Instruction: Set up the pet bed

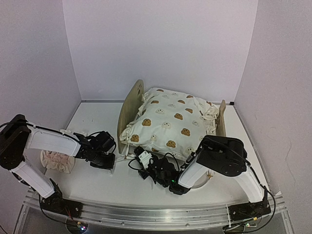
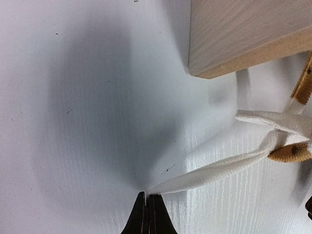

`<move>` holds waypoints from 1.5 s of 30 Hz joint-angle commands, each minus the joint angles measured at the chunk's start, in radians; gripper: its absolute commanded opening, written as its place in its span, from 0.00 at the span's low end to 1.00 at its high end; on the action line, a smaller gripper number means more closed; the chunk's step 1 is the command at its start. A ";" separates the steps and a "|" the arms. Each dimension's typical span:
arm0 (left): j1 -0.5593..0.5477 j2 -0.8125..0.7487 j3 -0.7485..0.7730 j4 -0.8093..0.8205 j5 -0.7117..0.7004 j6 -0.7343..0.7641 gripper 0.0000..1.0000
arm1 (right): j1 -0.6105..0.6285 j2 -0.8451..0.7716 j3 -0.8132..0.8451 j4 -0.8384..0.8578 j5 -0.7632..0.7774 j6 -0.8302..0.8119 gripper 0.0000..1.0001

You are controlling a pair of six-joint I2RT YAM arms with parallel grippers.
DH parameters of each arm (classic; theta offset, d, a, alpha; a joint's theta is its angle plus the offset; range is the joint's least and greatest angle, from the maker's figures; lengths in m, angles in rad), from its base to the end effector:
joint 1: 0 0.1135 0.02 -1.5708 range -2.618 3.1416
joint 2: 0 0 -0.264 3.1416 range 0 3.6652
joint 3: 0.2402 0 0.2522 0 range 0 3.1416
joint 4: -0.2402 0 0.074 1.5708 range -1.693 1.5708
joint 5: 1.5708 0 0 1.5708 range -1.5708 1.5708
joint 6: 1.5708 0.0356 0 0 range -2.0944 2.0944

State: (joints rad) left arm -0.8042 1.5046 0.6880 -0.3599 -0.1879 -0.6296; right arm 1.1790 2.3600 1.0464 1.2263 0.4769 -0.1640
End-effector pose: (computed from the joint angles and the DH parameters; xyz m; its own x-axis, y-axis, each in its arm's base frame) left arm 0.1823 -0.1797 0.1389 -0.9050 0.1058 -0.4121 0.1546 0.9842 -0.0868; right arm 0.1804 0.3939 0.0686 0.0727 -0.2039 -0.9763 -0.6432 0.7385 -0.2021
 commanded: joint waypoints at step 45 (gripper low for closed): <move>0.298 0.035 0.218 -0.045 0.035 0.088 0.00 | 0.037 -0.637 -0.432 0.026 0.496 -0.093 0.00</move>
State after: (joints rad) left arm -0.5644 1.5758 0.9465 -0.3857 -0.0508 -0.5388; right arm 1.2333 1.8003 0.6598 1.1723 0.8611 -0.2937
